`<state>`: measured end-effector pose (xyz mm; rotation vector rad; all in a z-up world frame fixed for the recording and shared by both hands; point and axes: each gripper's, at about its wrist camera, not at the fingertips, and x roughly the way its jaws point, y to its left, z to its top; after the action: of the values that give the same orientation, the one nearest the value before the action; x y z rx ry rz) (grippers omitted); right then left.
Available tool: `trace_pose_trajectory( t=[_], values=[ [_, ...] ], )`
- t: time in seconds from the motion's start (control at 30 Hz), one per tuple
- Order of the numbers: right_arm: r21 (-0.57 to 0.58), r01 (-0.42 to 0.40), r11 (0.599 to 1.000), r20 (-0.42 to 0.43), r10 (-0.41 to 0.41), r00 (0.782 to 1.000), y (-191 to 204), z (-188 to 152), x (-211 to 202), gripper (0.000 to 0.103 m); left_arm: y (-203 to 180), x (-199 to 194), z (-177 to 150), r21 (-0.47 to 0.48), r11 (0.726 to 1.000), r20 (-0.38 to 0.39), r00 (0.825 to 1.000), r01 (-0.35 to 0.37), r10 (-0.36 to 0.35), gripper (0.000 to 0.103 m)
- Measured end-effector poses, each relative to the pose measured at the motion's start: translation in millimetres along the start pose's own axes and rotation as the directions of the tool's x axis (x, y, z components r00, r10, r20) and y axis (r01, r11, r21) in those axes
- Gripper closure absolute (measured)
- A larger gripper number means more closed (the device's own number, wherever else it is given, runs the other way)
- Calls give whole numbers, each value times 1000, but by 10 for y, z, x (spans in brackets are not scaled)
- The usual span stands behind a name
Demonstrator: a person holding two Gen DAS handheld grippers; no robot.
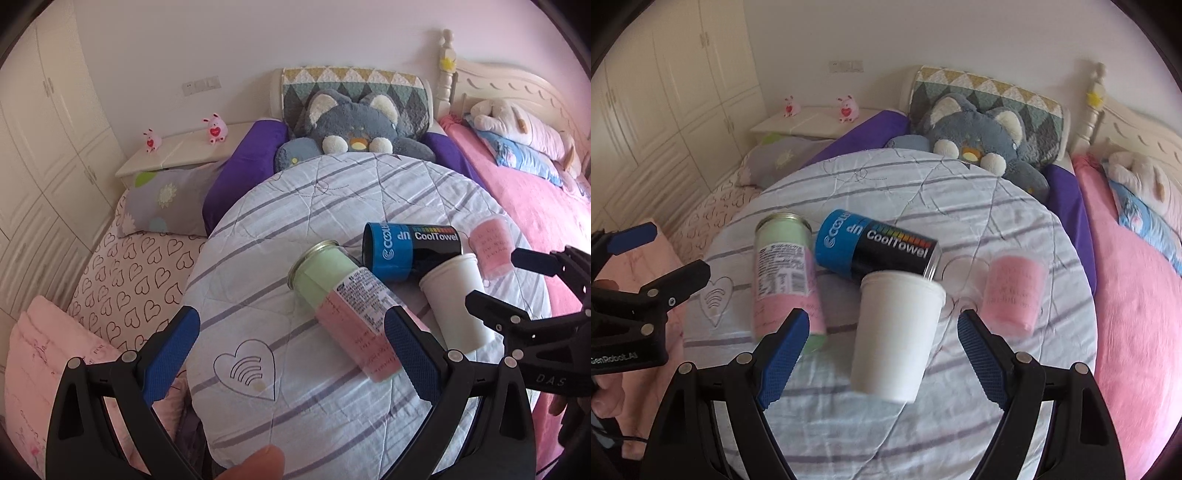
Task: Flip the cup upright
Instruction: 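Close the right tool around the blue CoolTowel cup's body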
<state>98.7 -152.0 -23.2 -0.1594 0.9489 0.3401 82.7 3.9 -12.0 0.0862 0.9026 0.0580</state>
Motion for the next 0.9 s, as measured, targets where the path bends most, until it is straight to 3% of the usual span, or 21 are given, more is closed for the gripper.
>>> trace_pose_trajectory(
  t=[0.2, 0.47, 0.9],
  values=[
    [-153, -34, 988, -53, 26, 998, 23, 295, 279, 19, 35, 239, 169, -21, 1000, -33, 999, 1, -2, 2],
    [-367, -63, 928, -135, 13, 991, 193, 566, 558, 19, 18, 473, 280, -37, 999, -75, 997, 10, -12, 2],
    [-464, -121, 878, -223, 17, 975, 254, 744, 980, 19, 88, 680, 321, -103, 994, -120, 993, -20, 8, 2]
  ],
)
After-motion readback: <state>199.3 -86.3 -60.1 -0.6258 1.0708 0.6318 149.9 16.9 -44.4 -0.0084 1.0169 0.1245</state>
